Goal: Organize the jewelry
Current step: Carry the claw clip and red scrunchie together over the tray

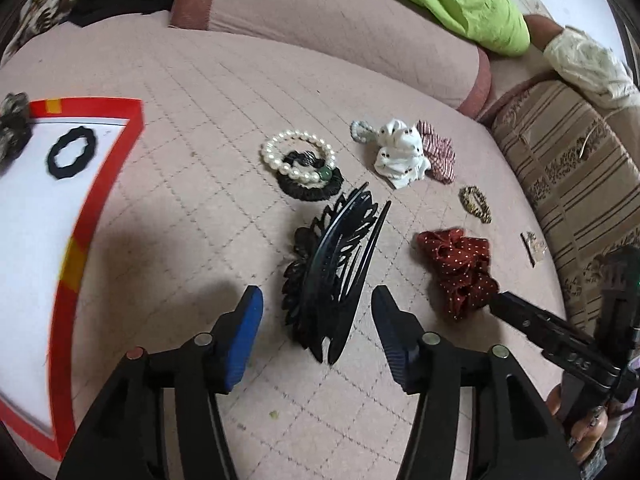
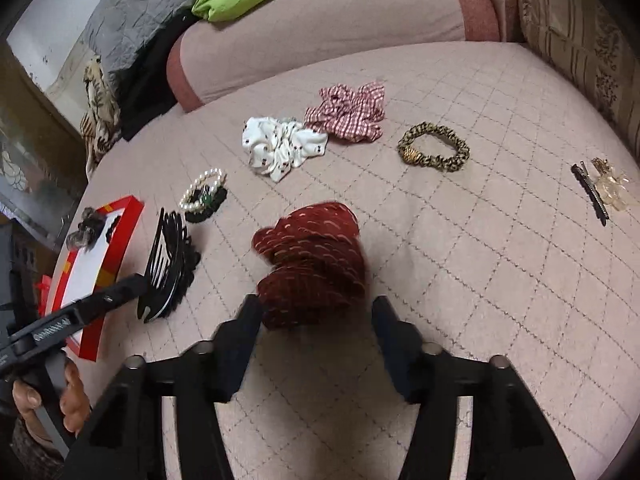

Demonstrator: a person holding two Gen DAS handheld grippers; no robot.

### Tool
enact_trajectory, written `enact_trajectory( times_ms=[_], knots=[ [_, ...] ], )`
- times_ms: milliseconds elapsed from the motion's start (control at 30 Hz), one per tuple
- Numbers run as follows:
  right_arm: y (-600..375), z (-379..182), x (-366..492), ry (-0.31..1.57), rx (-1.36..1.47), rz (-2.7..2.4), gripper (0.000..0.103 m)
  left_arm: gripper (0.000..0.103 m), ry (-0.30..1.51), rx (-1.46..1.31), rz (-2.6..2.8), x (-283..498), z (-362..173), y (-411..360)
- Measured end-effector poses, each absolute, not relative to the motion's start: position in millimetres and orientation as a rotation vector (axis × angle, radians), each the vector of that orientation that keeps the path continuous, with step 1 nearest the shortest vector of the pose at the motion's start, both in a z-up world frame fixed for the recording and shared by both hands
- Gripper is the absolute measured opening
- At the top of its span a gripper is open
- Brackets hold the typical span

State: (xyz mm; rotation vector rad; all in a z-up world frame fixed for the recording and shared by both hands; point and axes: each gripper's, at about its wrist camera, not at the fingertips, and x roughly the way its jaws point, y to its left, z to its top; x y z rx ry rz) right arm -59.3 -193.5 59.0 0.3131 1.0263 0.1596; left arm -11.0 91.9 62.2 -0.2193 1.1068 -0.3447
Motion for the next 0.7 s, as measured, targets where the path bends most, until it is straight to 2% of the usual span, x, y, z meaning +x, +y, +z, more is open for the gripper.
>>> enact_trajectory(
  times_ms=[233, 300, 333, 367, 400, 500, 600, 700],
  knots=[
    [-187.4, 49.6, -45.2, 1.026, 0.29, 0.133, 0.063, 0.056, 1.149, -0.209, -0.33, 2.6, 46.5, 73.0],
    [-186.1, 44.9, -42.1, 1.03, 0.292, 0.124, 0.061, 0.047, 1.162, -0.184, -0.308, 2.7, 43.5, 69.9],
    [-185.6, 42.7, -41.3, 1.031, 0.296, 0.122, 0.056, 0.047, 1.162, -0.18, -0.307, 1.8, 43.5, 68.8],
    [-185.0, 40.7, -40.6, 1.035, 0.299, 0.121, 0.037, 0.041, 1.151, -0.178, -0.304, 0.0, 46.2, 69.2],
    [-183.7, 37.9, -39.0, 1.05, 0.303, 0.123, 0.023, 0.039, 1.144, -0.178, -0.308, -1.6, 49.2, 69.8],
    [-180.3, 39.2, -42.1, 1.049, 0.306, 0.119, 0.013, 0.039, 1.129, -0.179, -0.314, -8.9, 60.9, 73.1],
    [-174.7, 48.1, -49.3, 1.035, 0.302, 0.125, 0.012, 0.032, 1.078, -0.16, -0.313, -24.4, 80.3, 79.1],
    [-169.1, 58.6, -57.6, 1.018, 0.304, 0.137, 0.011, 0.032, 1.034, -0.142, -0.299, -38.9, 98.8, 85.3]
  ],
)
